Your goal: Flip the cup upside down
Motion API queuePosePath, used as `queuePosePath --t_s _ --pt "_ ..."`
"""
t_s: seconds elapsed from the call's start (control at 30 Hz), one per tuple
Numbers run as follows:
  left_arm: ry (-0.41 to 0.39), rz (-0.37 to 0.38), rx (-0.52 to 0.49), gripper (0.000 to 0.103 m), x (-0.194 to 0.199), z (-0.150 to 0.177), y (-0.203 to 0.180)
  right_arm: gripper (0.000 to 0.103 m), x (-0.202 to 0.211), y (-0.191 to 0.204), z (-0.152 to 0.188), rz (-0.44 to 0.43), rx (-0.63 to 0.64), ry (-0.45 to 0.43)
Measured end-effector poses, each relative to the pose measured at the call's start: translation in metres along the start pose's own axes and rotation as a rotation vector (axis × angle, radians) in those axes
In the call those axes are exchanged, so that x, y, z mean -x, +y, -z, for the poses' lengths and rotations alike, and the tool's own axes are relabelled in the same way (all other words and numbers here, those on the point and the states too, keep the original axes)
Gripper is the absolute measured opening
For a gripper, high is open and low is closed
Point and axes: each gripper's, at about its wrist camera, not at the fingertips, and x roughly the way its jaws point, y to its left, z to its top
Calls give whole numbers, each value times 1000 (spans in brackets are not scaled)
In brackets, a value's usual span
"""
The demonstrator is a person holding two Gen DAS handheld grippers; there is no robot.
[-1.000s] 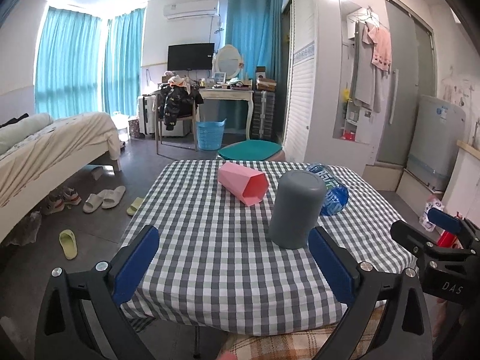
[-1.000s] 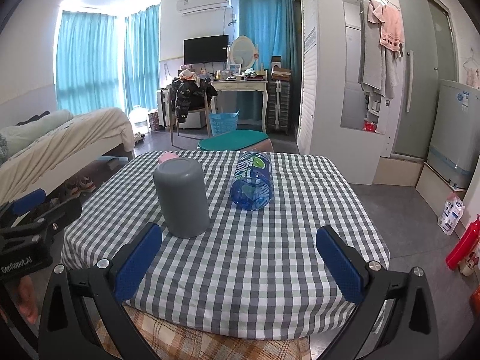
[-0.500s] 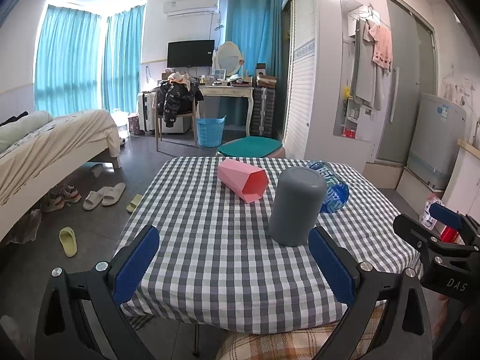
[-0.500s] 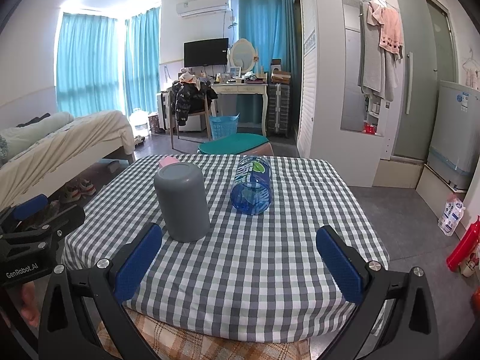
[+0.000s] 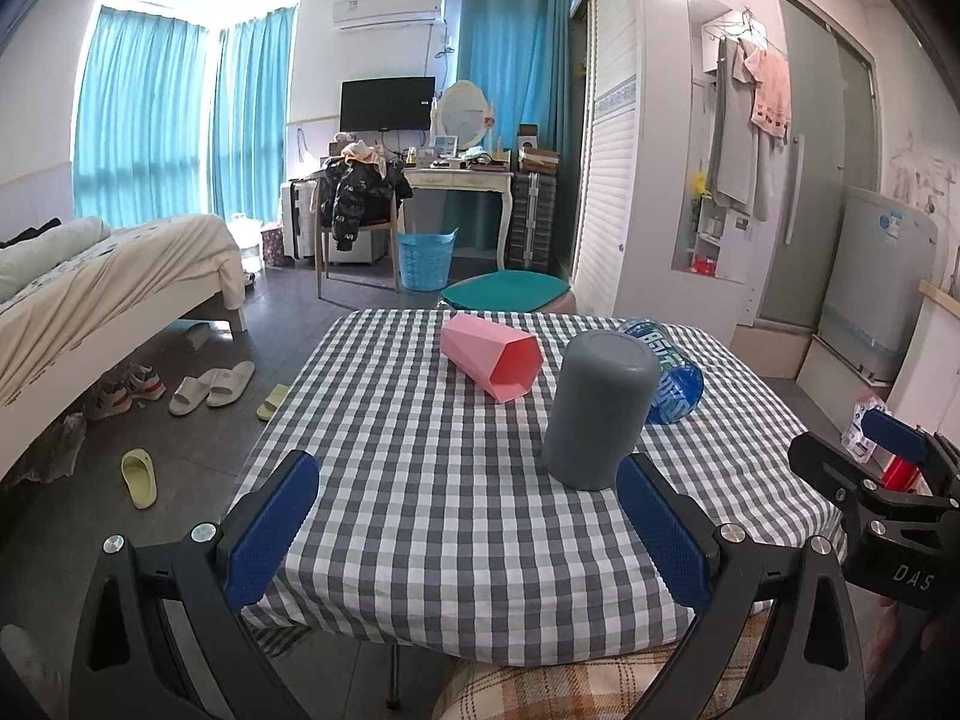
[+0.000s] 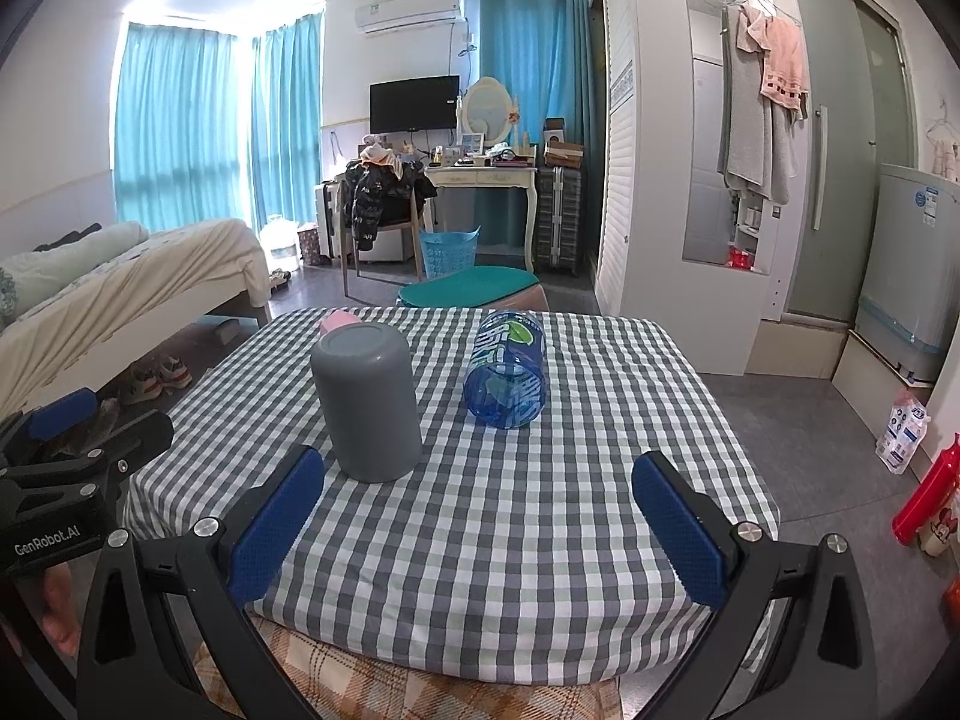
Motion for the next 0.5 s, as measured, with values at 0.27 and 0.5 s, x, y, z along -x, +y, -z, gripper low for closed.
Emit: queuePosePath --t_s 0.27,0.5 --pt "0 0 1 103 -1 0 1 102 0 2 1 -2 2 1" --pt "1 -1 0 103 -1 1 1 102 0 4 2 0 0 3"
